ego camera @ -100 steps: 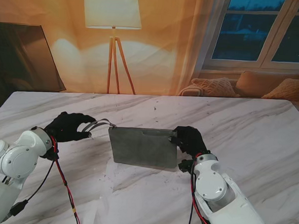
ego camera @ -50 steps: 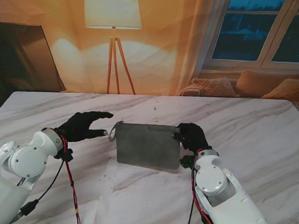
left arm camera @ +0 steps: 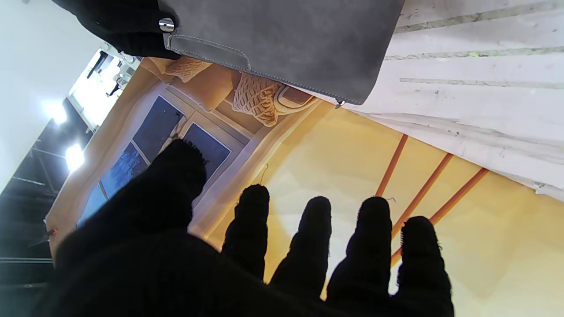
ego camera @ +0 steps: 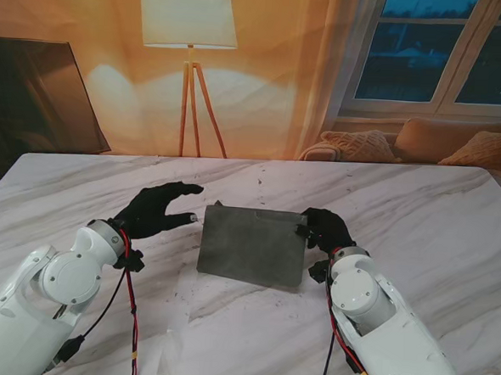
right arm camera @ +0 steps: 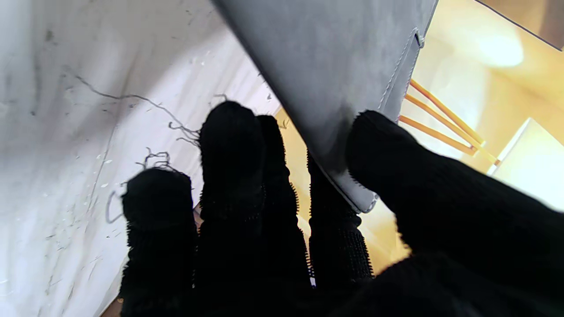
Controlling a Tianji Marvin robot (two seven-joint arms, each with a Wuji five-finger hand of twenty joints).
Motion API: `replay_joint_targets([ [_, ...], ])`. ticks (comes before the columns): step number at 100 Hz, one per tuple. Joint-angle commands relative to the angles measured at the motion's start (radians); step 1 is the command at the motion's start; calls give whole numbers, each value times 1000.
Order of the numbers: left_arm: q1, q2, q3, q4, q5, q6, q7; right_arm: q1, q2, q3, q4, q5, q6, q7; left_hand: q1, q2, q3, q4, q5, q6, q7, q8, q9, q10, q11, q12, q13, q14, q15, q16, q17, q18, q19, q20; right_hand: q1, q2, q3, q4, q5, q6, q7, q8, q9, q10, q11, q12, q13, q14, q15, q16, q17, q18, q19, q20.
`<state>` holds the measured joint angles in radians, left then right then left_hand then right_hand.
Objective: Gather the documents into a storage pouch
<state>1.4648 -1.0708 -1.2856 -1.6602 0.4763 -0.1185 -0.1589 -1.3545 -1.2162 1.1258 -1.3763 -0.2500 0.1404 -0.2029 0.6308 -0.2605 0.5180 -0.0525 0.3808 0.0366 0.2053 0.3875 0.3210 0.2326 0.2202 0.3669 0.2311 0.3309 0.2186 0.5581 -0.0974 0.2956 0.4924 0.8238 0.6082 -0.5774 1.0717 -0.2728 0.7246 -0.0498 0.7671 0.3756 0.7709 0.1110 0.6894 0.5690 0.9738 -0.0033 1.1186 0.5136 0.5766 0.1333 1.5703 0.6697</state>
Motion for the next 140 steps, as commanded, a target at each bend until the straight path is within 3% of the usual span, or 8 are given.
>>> replay_joint_targets([
  [1, 4, -16, 11, 17, -7, 12, -1, 9, 5, 1, 7, -5, 16, 27, 1, 22, 14, 25, -2, 13, 9, 7, -36, -31, 7, 8, -27, -33, -17, 9, -22, -26, -28, 24, -90, -10, 61, 77, -51, -7, -130, 66, -112, -31, -32, -33, -102, 0, -100, 7, -103, -41, -76, 43],
  [5, 4, -19, 16, 22, -10, 15, 10, 12, 7, -1, 11, -13, 24, 33, 5, 21, 19, 26, 1, 15, 11, 8, -36, -30, 8, 8, -30, -34, -19, 9, -23, -27, -34, 24, -125, -6, 71, 136, -81, 0, -198, 129, -182, -41, -55, -48, -176, -8, -182, -7, -162, -60, -127, 53],
  [22, 10, -27, 40, 34, -16, 41, 43, 18, 11, 0, 23, -40, 33, 38, 19, 13, 173, 79, 9, 19, 26, 14, -42, -40, 13, 12, -33, -48, -28, 10, -18, -35, -69, 46, -223, -3, 16, 129, -312, -68, -258, 147, -548, -135, -162, -125, -557, -71, -516, -91, -498, -160, -484, 40],
  [43, 15, -44, 76, 64, -38, 77, 103, 9, 21, 13, 23, -101, 6, 25, 3, -4, 207, 118, 28, 39, 68, 34, -28, -32, 45, 52, -39, -56, -24, 15, -19, -46, -115, 52, -251, -17, -32, 136, -413, -140, -296, 136, -593, -199, -343, -209, -727, -113, -737, -174, -603, -198, -800, 47],
  [60, 14, -58, 100, 91, -67, 97, 148, -18, 29, 45, -6, -125, -30, 22, 6, -19, 122, 41, 23, 46, 73, 39, -23, -31, 48, 88, -48, -57, -29, 21, 4, -45, -207, 97, -262, -20, -45, 138, -435, -181, -321, 129, -586, -221, -359, -199, -748, -123, -787, -194, -599, -197, -942, 45],
  [74, 12, -69, 117, 111, -98, 111, 175, -64, 38, 75, -53, -122, -80, 40, 7, -22, 83, 26, -10, 40, 40, 23, -30, -46, 34, 82, -53, -58, -41, 15, 1, -44, -224, 120, -264, -20, -51, 137, -436, -201, -336, 123, -559, -232, -322, -203, -722, -121, -806, -207, -575, -197, -1001, 65],
  [116, 34, -82, 132, 124, -184, 103, 191, -184, 58, 115, -126, -81, -299, 90, 12, -16, 26, 26, -75, 42, -30, -9, -45, -61, -12, 29, -41, -63, -76, -18, 33, -13, -239, 127, -294, 29, -108, 143, -569, -169, -442, 77, -536, -268, -379, -282, -705, -149, -876, -259, -540, -243, -1124, 48],
  [140, 59, -74, 113, 91, -184, 102, 165, -174, 47, 79, -100, -40, -320, 69, 17, -13, 7, 26, -72, 42, -40, -10, -29, -98, -23, 14, -38, -65, -87, -37, 39, -10, -247, 118, -315, 87, -138, 154, -598, -147, -454, 84, -557, -273, -379, -284, -708, -155, -883, -261, -545, -257, -1130, 48],
])
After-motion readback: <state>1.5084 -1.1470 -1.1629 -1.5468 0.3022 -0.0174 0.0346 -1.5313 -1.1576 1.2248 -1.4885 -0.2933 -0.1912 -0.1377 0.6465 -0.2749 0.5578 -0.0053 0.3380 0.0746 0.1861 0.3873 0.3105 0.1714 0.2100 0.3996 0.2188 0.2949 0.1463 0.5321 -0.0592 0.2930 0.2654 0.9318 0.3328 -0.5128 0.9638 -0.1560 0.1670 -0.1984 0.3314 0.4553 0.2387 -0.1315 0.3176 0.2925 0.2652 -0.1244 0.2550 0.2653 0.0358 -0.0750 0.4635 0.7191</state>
